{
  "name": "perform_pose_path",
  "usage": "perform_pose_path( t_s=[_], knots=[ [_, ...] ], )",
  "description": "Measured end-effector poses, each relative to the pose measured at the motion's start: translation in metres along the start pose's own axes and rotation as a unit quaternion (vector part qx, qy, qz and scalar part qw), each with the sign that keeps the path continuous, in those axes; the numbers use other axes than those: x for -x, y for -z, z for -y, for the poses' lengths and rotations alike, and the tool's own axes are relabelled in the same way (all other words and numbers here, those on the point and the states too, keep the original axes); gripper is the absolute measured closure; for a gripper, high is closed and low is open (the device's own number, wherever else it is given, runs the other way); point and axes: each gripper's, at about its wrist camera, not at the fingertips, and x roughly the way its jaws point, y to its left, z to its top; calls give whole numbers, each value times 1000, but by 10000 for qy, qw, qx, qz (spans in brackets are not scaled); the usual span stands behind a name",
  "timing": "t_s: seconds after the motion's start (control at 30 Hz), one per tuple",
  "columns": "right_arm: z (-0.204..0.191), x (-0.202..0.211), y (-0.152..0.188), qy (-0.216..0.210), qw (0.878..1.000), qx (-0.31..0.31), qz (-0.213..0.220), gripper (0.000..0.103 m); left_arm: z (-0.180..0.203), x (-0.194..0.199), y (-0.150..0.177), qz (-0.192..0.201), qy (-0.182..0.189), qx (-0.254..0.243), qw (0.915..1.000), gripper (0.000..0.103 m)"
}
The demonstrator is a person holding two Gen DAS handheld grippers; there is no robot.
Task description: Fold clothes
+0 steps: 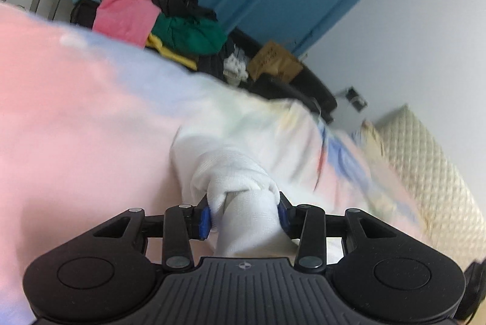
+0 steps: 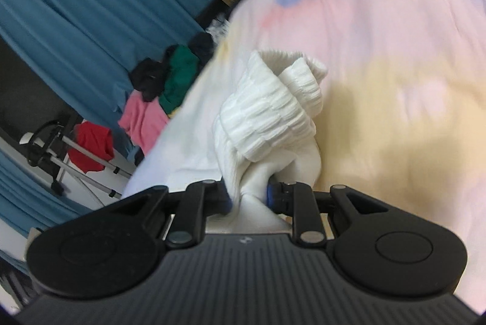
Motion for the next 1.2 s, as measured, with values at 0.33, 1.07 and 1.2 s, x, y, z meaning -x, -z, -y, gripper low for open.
perform_pose_path(
  t_s=[0.33, 1.07, 1.2],
  knots=[
    [39, 0, 74, 676, 9956, -284, -576, 62, -27, 21, 47, -359, -496, -350, 9975, 42],
    [-109, 238, 62, 476, 9706, 2248, 719, 10, 183, 282, 41, 1042, -906, -2557, 9568, 0],
    [-125, 277, 94, 400, 9589, 2591, 1085, 10, 195, 325, 66, 1181, -832, -2619, 9542, 0]
  ],
)
